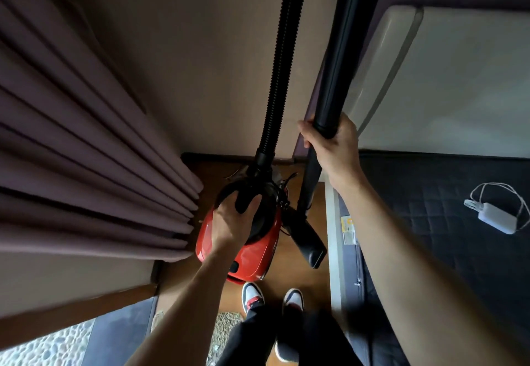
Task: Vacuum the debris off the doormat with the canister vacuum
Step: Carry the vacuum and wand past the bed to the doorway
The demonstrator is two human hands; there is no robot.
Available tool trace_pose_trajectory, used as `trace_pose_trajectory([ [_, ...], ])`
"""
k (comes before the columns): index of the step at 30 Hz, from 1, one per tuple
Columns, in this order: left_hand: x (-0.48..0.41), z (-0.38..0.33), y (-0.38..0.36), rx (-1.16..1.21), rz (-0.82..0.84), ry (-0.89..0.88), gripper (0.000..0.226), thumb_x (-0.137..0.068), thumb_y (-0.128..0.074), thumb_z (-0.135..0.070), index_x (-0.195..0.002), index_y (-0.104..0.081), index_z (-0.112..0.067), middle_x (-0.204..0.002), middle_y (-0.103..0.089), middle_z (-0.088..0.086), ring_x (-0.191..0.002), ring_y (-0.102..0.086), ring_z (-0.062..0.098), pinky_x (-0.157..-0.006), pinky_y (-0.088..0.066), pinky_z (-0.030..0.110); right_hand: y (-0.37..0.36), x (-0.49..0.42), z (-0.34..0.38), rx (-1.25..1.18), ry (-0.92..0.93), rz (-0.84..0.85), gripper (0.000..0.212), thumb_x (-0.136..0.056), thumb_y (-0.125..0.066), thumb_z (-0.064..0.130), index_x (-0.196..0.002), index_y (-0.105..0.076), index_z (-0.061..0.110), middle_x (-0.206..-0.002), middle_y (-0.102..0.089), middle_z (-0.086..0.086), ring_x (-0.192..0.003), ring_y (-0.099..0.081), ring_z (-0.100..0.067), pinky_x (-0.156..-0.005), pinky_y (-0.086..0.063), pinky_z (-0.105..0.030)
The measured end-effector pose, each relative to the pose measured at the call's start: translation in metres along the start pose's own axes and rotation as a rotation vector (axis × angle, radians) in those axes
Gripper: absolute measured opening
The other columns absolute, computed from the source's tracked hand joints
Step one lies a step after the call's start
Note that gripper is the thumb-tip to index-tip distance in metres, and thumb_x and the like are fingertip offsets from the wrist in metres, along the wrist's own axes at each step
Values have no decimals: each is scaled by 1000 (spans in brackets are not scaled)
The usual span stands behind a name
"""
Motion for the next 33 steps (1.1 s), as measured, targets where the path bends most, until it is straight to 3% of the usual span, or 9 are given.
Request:
trace_pose_trajectory([
  [3, -17, 29, -23, -5, 2, 20, 32, -94, -65, -44, -109, -68, -16, -91, -65, -8, -82, -62, 10, -67, -50, 19, -5, -9, -41, -1, -13, 18, 15, -91, -72, 6, -87, -58, 3, -69, -55, -14, -62, -54, -26, -61, -47, -36],
  [7, -41, 76, -61, 8, -18, 40, 32, -93, -67, -43, -110, -69, -16, -99, -71, 0, -90, -66, 17, -79, -56, 35, -12, -22, -102, 22, 36, 67, 21, -92, -71, 5, -81, -55, 14, -62, -54, 4, -54, -52, -21, -57, -46, -34],
  [10, -59, 119, -94, -4, -43, 49, 32, -93, -67, -43, -111, -69, -17, -96, -69, -4, -87, -63, 12, -78, -55, 32, -16, -26, -160, 29, 49, 87, 22, -93, -71, 5, -82, -56, 16, -64, -53, 0, -55, -53, -18, -57, -47, -36],
  [14, -82, 178, -142, -32, -68, 39, 32, -94, -67, -40, -112, -68, -13, -98, -65, -6, -86, -58, 7, -67, -42, 5, -21, -30, -241, 20, 75, 106, 18, -93, -71, 2, -86, -56, 9, -68, -54, -1, -56, -56, -11, -56, -50, -27],
  [19, -112, 257, -203, -2, -67, 37, 37, -95, -65, -41, -119, -68, -14, -108, -69, -2, -96, -60, 9, -79, -46, 20, -29, -33, -336, -7, 106, 172, 15, -93, -70, -2, -92, -57, 3, -71, -53, -7, -58, -55, -15, -57, -50, -26],
  [23, -138, 311, -247, 11, -41, 17, 39, -96, -63, -43, -124, -66, -16, -108, -66, -6, -97, -60, 7, -73, -44, 6, -34, -40, -399, 5, 136, 217, 17, -94, -68, -3, -90, -55, 6, -69, -53, -2, -56, -54, -10, -57, -49, -23],
  [25, -151, 334, -266, 8, -33, 12, 39, -96, -62, -43, -124, -65, -16, -108, -66, -7, -97, -60, 7, -70, -41, 1, -36, -44, -429, 22, 143, 231, 19, -94, -68, -3, -88, -54, 9, -66, -57, 11, -56, -54, -9, -57, -49, -23],
  [30, -179, 384, -303, 19, -47, 49, 37, -96, -60, -49, -121, -66, -22, -101, -65, -12, -92, -60, 5, -66, -42, 6, -38, -63, -487, 53, 158, 246, 14, -92, -70, 0, -93, -57, 4, -65, -58, 12, -58, -56, -9, -62, -51, -27],
  [33, -195, 403, -324, 49, -31, 49, 40, -96, -60, -50, -123, -65, -22, -103, -66, -10, -97, -63, 9, -73, -50, 16, -36, -73, -514, 73, 148, 227, 15, -90, -68, -4, -88, -57, 6, -65, -56, 11, -58, -56, -9, -63, -50, -27],
])
Point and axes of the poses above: each hand's wrist, its own x-axis away from the middle knuckle, its own y-axis out of the back of the hand, z = x × y, the point moved 10 cm from there along -x, towards the middle knuckle
